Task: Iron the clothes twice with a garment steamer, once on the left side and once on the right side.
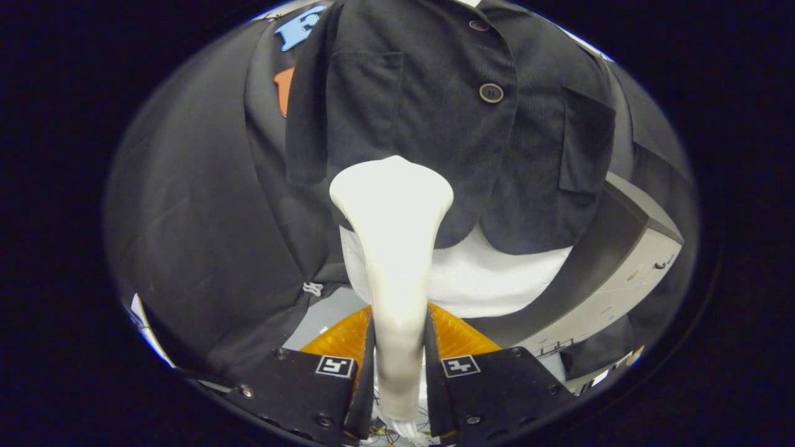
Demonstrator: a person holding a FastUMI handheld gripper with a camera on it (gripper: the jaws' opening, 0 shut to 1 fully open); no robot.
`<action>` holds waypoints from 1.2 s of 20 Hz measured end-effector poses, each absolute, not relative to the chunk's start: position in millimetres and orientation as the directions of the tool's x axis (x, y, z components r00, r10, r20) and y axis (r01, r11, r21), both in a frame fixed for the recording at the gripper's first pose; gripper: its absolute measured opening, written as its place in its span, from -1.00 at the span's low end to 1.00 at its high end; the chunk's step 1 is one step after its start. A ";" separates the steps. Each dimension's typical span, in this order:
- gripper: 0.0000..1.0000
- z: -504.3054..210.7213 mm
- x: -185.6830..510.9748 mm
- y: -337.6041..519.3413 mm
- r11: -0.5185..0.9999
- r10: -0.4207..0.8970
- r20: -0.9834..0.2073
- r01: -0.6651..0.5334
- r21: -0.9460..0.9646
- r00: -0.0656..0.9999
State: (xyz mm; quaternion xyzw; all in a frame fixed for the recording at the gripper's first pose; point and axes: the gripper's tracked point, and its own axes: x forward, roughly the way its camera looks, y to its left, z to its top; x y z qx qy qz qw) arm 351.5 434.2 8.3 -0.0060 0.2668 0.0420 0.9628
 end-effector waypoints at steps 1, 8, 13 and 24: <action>-0.24 6.8 351.0 433.6 0.996 0.086 -0.517 -0.086 0.024 0.852; -0.24 57.9 312.6 387.5 0.991 0.130 -0.428 -0.113 0.065 0.894; -0.24 107.5 244.9 287.3 0.991 0.132 -0.328 -0.113 0.076 0.936; -0.24 70.0 91.8 38.6 0.990 0.064 -0.319 -0.021 0.136 0.946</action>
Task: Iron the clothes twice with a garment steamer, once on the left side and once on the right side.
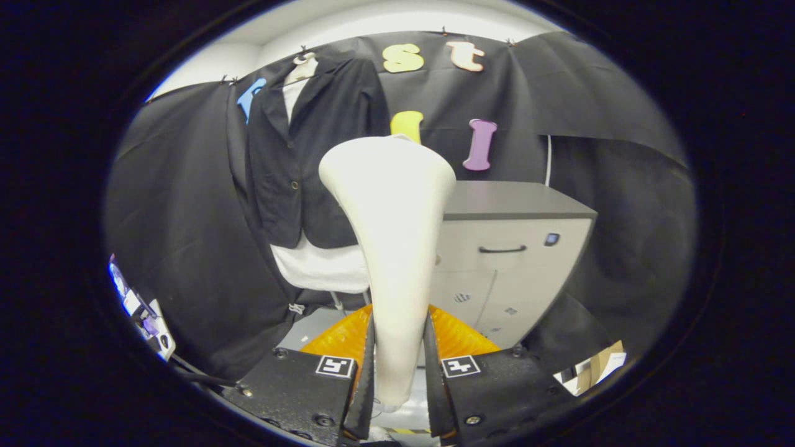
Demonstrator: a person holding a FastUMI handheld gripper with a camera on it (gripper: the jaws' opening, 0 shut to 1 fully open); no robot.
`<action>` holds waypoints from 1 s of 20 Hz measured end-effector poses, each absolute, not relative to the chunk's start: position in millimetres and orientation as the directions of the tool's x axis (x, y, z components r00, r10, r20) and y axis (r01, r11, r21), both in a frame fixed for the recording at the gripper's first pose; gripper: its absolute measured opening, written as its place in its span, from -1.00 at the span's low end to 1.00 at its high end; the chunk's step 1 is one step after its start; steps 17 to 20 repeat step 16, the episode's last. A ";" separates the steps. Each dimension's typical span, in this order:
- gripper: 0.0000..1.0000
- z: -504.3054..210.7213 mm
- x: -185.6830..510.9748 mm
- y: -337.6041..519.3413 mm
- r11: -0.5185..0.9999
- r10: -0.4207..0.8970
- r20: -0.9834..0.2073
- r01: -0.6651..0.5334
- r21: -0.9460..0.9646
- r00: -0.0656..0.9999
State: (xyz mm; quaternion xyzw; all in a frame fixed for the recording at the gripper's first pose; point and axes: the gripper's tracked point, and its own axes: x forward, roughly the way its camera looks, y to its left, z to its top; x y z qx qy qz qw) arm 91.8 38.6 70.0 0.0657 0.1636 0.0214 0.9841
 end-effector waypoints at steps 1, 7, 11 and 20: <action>-0.24 61.2 76.5 21.4 0.990 0.066 -0.325 -0.021 0.141 0.944; -0.24 14.0 7.5 -54.2 0.993 0.065 -0.340 -0.027 0.118 0.938; -0.24 -5.3 -17.6 -82.5 0.993 0.059 -0.355 -0.017 0.121 0.933; -0.24 -5.3 -28.8 -97.7 0.992 0.052 -0.338 -0.009 0.127 0.940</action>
